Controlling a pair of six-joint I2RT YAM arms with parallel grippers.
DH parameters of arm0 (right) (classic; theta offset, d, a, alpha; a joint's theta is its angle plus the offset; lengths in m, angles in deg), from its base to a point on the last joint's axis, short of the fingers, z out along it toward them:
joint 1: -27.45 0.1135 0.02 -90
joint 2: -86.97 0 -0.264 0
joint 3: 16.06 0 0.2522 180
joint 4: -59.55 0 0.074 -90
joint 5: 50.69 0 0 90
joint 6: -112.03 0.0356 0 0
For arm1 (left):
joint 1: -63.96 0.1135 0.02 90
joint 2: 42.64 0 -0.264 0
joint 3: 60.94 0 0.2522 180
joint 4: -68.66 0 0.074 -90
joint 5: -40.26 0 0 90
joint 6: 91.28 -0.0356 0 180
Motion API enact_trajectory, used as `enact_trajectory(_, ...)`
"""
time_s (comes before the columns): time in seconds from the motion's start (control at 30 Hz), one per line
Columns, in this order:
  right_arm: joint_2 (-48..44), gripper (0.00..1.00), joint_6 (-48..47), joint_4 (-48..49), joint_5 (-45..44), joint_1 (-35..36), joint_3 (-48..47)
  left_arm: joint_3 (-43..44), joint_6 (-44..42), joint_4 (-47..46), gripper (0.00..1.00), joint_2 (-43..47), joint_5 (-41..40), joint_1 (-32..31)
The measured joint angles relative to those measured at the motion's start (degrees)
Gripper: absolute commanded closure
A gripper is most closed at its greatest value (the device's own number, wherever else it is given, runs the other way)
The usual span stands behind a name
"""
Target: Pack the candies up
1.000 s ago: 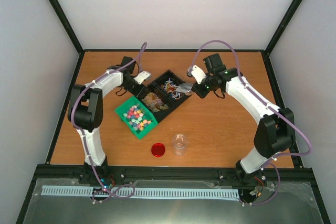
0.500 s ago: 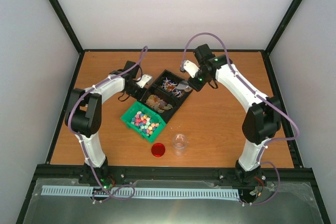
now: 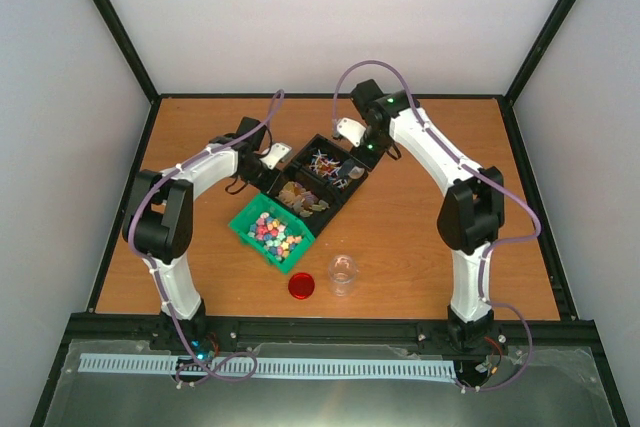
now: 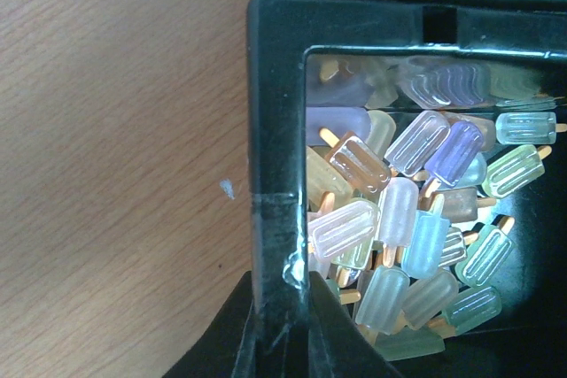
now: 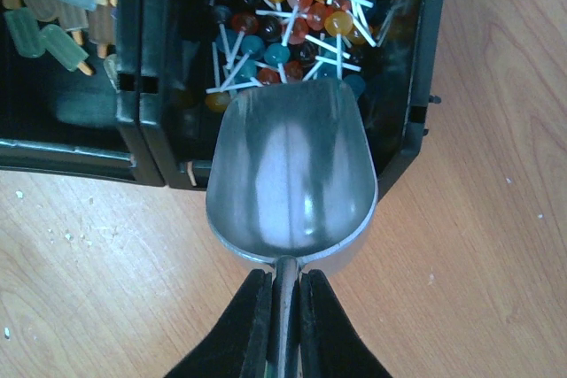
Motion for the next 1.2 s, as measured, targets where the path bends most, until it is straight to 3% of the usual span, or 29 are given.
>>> enact_trajectory(0.6, 7.3, 0.97, 0.9, -3.9, -5.2, 2.2, -6.1, -0.5, -1.1, -1.0, 0.99, 0.1, -1.4, -0.4)
enact_trajectory(0.87, 7.7, 0.97, 2.6, 3.9, 0.2, 0.9, -3.2, -0.6, -3.0, -1.6, 0.99, 0.2, -1.9, -0.4)
enact_trajectory(1.2, 3.7, 0.97, 5.3, 20.5, 5.9, 0.3, 9.9, -0.6, -5.8, -1.9, 0.99, 0.2, -1.9, -0.1)
